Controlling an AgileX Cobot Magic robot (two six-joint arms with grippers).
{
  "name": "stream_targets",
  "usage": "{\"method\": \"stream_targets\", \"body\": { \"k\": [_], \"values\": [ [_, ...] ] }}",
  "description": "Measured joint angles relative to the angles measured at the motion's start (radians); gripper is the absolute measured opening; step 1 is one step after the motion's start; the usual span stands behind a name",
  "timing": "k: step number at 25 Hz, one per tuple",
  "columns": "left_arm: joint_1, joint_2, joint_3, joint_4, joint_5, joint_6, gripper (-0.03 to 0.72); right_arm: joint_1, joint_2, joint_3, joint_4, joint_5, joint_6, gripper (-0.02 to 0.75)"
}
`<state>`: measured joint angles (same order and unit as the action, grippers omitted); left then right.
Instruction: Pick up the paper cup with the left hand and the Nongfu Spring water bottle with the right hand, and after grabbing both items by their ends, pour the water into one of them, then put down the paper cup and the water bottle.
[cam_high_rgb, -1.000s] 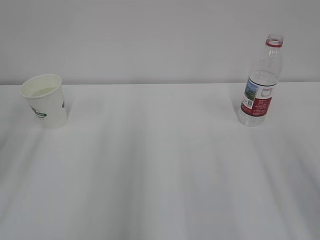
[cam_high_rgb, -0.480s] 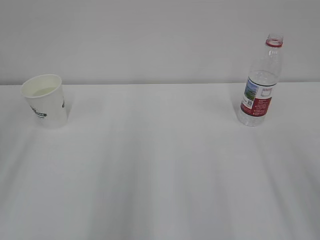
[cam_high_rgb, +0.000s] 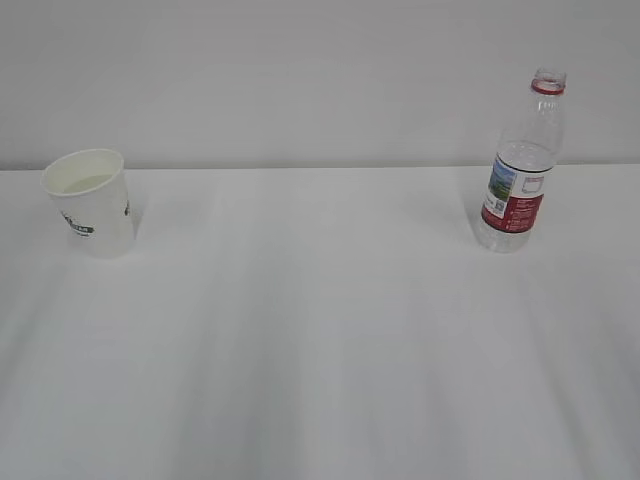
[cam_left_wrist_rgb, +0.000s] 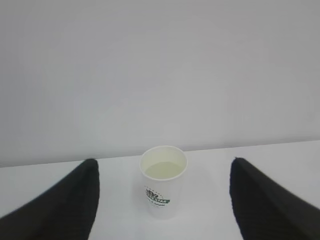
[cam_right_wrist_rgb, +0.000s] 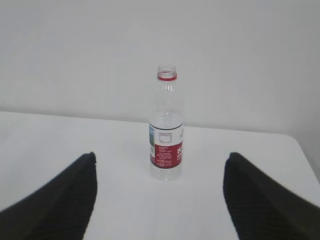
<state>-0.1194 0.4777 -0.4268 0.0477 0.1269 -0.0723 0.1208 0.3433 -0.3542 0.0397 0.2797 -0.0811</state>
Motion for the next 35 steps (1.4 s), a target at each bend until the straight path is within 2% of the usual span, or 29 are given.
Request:
{"method": "stream_targets", "body": {
  "k": [18, 35],
  "values": [
    [0.000, -0.322, 0.000, 0.000, 0.369, 0.000, 0.587, 0.000, -0.267, -0.040, 0.000, 0.385, -0.001, 0.593],
    [0.000, -0.399, -0.019, 0.000, 0.622, 0.004, 0.572, 0.000, -0.358, -0.165, -0.023, 0.735, -0.002, 0.593]
  ]
}}
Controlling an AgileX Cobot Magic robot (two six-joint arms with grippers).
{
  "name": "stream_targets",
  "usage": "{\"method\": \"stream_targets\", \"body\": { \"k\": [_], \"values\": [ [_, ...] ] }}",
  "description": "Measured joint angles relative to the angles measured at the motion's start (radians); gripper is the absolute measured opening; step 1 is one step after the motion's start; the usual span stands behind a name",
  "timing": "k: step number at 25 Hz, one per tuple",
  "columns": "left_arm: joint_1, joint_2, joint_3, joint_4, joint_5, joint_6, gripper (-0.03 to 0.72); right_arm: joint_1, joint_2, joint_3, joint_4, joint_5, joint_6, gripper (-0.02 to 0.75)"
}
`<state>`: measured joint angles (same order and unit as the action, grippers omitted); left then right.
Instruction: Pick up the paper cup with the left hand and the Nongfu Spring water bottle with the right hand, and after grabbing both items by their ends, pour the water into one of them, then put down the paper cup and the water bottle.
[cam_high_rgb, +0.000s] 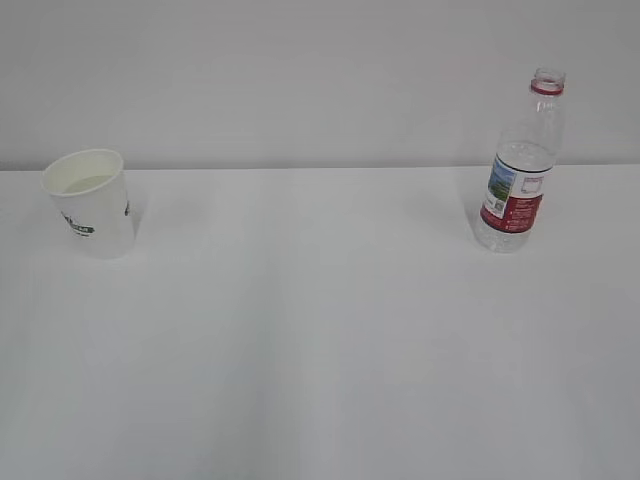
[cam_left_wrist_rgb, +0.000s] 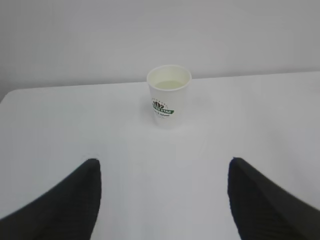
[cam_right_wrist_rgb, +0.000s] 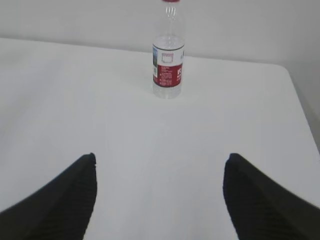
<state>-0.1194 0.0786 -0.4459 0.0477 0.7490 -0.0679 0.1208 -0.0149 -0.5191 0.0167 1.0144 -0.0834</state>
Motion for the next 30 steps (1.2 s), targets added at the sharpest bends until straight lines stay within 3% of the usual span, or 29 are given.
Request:
{"method": "stream_targets", "body": {
  "k": [9, 30],
  "values": [
    [0.000, -0.004, -0.039, -0.010, 0.090, 0.068, 0.569, 0.000, 0.000, -0.004, -0.017, 0.134, 0.018, 0.593],
    [0.000, -0.006, -0.084, -0.048, 0.348, 0.121, 0.541, 0.000, 0.000, 0.019, -0.051, 0.148, 0.036, 0.592]
  ]
}}
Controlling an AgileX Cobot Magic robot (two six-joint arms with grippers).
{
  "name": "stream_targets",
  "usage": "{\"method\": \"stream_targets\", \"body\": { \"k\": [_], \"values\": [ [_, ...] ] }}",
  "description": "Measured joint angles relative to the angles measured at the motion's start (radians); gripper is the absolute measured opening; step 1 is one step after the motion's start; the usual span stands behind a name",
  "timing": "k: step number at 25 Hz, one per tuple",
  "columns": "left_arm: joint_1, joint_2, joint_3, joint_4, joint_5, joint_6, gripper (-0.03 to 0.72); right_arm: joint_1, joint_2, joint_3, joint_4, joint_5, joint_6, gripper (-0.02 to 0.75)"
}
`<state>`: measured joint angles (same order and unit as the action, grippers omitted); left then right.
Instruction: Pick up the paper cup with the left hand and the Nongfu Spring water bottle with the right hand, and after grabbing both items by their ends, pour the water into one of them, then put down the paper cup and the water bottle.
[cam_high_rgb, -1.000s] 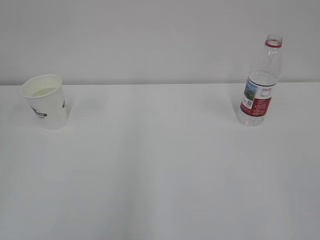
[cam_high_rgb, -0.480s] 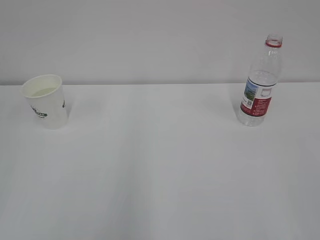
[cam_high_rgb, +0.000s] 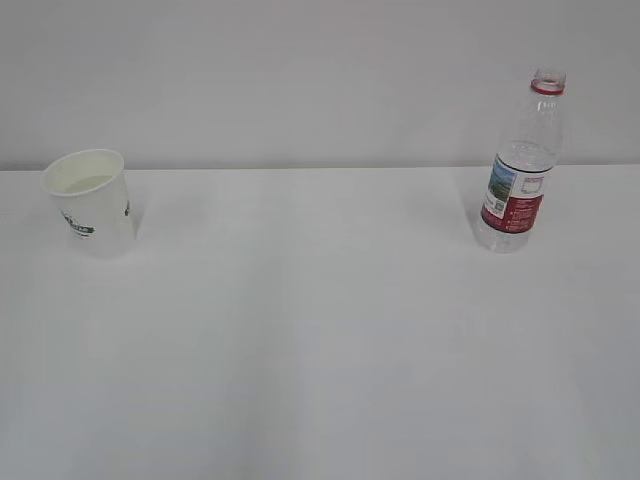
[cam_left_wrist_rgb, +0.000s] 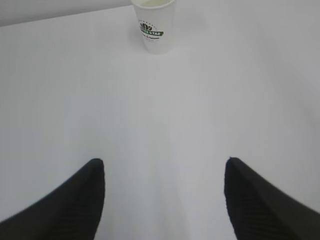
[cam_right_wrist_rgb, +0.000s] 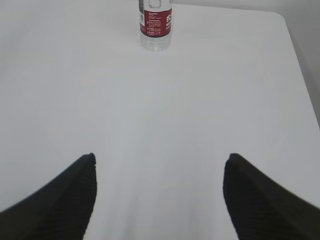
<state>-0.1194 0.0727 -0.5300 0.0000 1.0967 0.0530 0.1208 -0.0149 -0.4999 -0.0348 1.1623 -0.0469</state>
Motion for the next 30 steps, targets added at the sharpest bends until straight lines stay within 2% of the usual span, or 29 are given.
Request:
{"method": "stream_targets", "body": {
  "k": [30],
  "values": [
    [0.000, -0.003, 0.004, 0.000, 0.000, -0.039, 0.521, 0.000, 0.000, 0.002, -0.022, -0.006, 0.000, 0.592]
  ]
}}
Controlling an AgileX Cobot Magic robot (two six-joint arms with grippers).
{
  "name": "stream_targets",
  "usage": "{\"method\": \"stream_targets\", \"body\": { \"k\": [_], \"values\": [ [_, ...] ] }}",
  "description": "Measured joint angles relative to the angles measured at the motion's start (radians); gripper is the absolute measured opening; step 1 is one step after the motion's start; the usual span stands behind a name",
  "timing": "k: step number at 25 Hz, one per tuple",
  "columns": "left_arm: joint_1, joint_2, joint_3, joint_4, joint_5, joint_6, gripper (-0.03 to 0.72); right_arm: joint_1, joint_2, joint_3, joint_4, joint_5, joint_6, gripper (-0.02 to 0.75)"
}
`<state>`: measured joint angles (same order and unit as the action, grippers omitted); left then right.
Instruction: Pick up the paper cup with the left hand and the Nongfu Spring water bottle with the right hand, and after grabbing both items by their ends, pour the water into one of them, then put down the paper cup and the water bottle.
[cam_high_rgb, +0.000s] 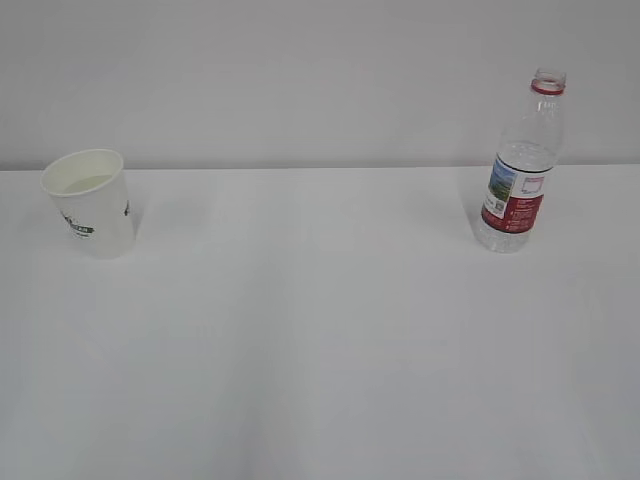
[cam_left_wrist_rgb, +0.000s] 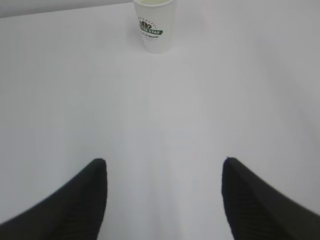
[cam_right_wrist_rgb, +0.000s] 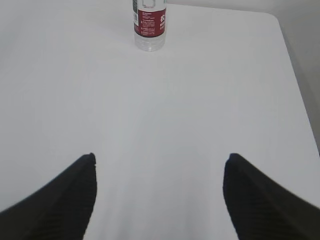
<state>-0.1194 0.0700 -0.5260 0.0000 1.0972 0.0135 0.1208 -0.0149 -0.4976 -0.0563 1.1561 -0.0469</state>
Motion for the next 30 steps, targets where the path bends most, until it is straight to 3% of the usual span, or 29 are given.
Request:
{"method": "stream_targets", "body": {
  "k": [30],
  "values": [
    [0.000, -0.065, 0.000, 0.000, 0.000, -0.002, 0.516, 0.000, 0.000, 0.002, -0.005, -0.002, 0.000, 0.592]
  ]
}}
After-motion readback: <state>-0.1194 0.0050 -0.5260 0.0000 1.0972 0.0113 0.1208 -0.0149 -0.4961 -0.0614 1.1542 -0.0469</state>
